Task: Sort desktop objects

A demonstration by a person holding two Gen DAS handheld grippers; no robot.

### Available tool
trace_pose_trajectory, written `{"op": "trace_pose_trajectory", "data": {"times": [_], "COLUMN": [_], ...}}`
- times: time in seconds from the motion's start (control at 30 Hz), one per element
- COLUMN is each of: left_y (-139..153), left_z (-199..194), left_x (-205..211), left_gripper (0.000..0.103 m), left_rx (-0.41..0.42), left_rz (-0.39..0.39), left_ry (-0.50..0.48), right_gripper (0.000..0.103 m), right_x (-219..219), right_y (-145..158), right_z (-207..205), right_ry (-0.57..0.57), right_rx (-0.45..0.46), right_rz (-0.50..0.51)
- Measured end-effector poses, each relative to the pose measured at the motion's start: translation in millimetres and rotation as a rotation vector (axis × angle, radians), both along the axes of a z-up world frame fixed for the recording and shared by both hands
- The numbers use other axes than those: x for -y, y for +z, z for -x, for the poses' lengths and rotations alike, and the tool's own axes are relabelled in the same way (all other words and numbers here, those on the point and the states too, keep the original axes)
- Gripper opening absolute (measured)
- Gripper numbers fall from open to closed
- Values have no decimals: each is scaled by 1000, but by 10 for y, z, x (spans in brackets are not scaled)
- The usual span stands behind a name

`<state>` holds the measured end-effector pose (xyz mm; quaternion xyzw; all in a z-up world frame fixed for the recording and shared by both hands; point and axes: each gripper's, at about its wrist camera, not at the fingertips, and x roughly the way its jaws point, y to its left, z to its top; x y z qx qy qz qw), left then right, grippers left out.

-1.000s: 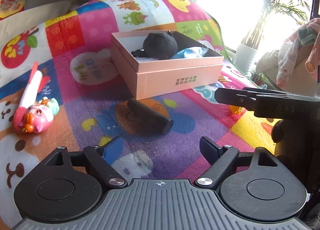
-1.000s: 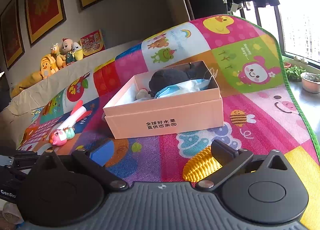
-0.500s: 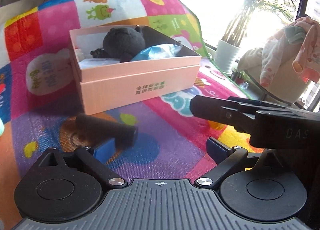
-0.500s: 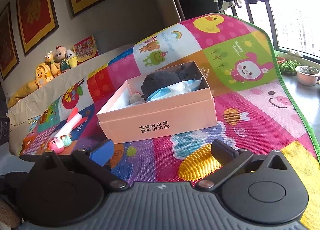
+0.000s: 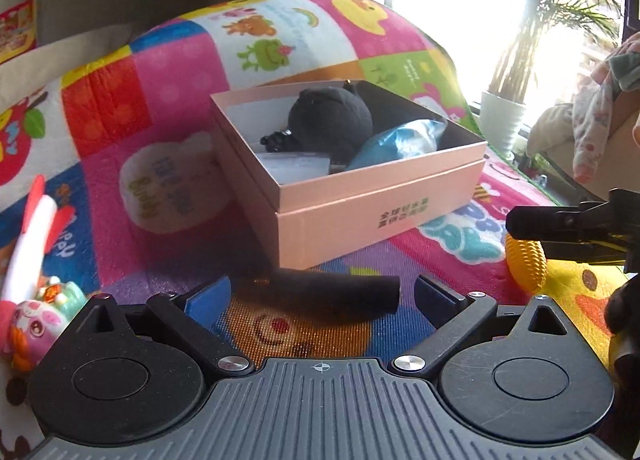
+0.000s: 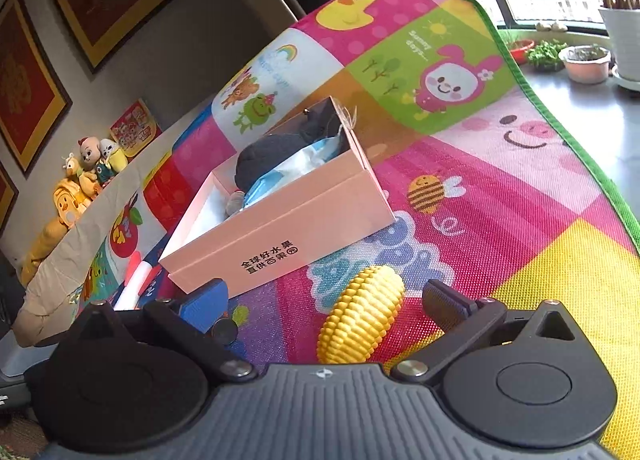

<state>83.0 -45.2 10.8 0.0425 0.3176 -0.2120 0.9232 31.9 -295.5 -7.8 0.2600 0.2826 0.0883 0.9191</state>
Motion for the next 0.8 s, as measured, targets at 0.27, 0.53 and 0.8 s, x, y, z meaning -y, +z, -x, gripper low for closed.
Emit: {"op": "trace_pose_trajectory", "data": {"times": [0.27,0.53,0.8], "left_y": [-51,-36,-51], "left_z": [-36,142,601], "left_x": [166,94,-175], "left_gripper": [100,79,98], "left_rx": [-15,-12,-8], "left_rz": [-2,-20,-81], "left_ry": [-32,42,190], "right_gripper": [103,103,103], "right_x": [4,9,-173], "right_y": [-4,-5,40], "right_z": [2,-1,-71], "right_ry": [-2,-2,23], "right_rx": [2,2,-34], "right_rz": [-8,-7,131]}}
